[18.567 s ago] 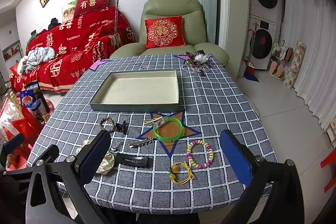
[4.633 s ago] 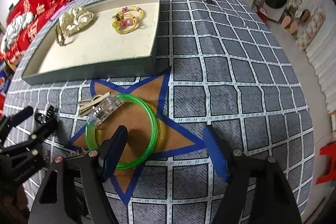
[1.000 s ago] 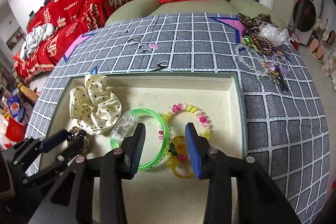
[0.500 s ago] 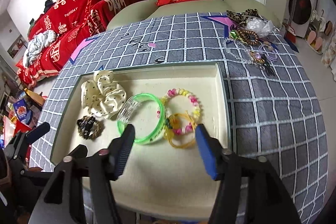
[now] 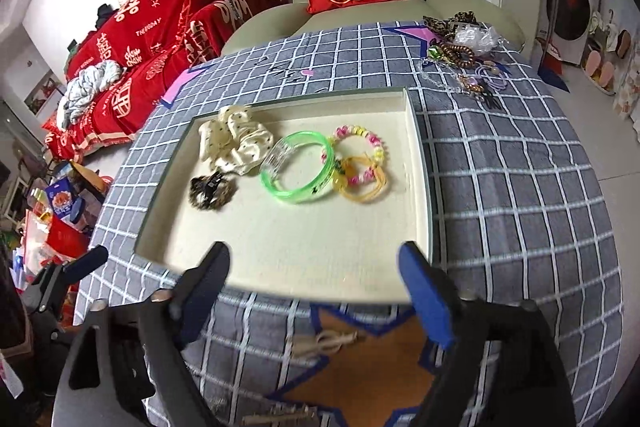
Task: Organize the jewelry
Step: 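Move both grippers back to the silver earrings and long black hair clip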
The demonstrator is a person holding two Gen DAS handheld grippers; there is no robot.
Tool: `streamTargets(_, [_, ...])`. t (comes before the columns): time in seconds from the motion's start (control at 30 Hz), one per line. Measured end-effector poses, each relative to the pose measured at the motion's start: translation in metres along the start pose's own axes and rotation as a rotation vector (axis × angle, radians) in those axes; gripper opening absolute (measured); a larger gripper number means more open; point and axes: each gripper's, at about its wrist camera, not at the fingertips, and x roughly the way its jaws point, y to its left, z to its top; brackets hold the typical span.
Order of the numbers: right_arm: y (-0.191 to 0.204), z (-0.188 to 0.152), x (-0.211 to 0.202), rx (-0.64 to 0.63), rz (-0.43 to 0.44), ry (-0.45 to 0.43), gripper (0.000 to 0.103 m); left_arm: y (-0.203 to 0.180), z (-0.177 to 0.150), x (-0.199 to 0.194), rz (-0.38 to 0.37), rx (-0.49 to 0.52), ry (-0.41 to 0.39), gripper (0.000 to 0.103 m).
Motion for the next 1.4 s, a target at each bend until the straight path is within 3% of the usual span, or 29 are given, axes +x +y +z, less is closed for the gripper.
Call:
streamTargets(0.17, [-0.001,-0.018,-0.017,0.015,0.017,-0.011,0.091,0.005,-0.023,-0.017,-0.001,-0.017,0.002,0.103])
streamTargets(0.23, [-0.003,-0.027,-0.023,0.024,0.032,-0.004,0.102,0.009,-0.034,-0.026,-0.003,-0.032,-0.006,0.103])
streamTargets(0.5, [0.001,-0.065,-0.047,0.007,0.042,-0.04,0.103,0.017,-0.076,-0.044,0.053,-0.023,-0.021,0.103])
streamTargets(0.77, [-0.003,-0.106,-0.053,0.022,0.066,0.048,0.103,0.021,-0.108,-0.04,0.057,-0.022,0.009,0.103])
streamTargets(1.13, [0.0,-0.147,-0.054,-0.067,0.033,0.086,0.103,0.019,-0.121,-0.029,0.01,-0.003,0.033,0.103])
streamTargets(1.4, [0.026,-0.159,-0.052,-0.289,0.043,0.092,0.103,0.009,-0.112,-0.019,-0.023,0.076,0.019,0.103])
